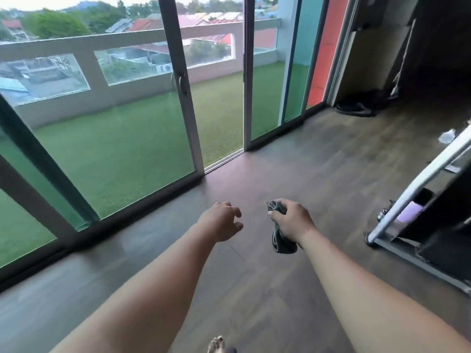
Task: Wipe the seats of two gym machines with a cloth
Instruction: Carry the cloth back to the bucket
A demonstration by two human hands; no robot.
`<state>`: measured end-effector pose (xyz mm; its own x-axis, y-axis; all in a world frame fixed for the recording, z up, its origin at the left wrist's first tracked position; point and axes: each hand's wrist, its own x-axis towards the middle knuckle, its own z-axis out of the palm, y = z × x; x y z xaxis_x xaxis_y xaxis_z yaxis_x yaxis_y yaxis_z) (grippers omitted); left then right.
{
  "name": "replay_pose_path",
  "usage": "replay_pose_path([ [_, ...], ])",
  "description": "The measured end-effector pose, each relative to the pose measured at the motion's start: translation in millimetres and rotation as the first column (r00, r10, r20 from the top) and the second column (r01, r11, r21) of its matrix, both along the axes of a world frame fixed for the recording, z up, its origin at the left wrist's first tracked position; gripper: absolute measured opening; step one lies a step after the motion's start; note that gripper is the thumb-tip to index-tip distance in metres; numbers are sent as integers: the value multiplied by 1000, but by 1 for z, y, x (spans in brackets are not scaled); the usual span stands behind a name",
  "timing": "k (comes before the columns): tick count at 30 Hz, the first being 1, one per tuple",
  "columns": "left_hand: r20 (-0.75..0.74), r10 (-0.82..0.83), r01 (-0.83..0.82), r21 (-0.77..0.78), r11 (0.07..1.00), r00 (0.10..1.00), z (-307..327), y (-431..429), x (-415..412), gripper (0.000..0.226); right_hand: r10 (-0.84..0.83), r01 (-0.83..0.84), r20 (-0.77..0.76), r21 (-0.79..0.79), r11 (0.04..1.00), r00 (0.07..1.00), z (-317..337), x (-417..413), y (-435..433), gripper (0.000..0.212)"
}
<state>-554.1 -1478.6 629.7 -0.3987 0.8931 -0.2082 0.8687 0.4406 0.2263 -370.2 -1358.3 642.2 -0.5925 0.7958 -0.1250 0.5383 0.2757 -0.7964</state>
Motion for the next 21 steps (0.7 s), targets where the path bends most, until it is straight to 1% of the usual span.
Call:
replay_pose_path([
  [4, -1, -117, 117, -13, 993, 993, 7, 113, -73, 42, -139, 138, -16, -34, 990, 990, 4, -57, 88, 33],
  [9, -5, -244, 244, -12, 970, 970, 9, 261, -133, 41, -280, 279, -21, -46, 959, 960, 9, -104, 210, 33],
  [14, 17, -319, 319, 21, 948, 948, -1, 417, -170, 40, -365, 364, -41, -46, 930, 930, -3, -139, 351, 32],
  [18, 14, -372, 371, 35, 928, 928, 10, 539, -188, 40, -411, 409, -36, -55, 911, 911, 4, -158, 466, 30],
  [21, 11, -417, 416, 55, 908, 909, 20, 629, -197, 41, -451, 450, -26, -50, 892, 892, 12, -167, 548, 32],
])
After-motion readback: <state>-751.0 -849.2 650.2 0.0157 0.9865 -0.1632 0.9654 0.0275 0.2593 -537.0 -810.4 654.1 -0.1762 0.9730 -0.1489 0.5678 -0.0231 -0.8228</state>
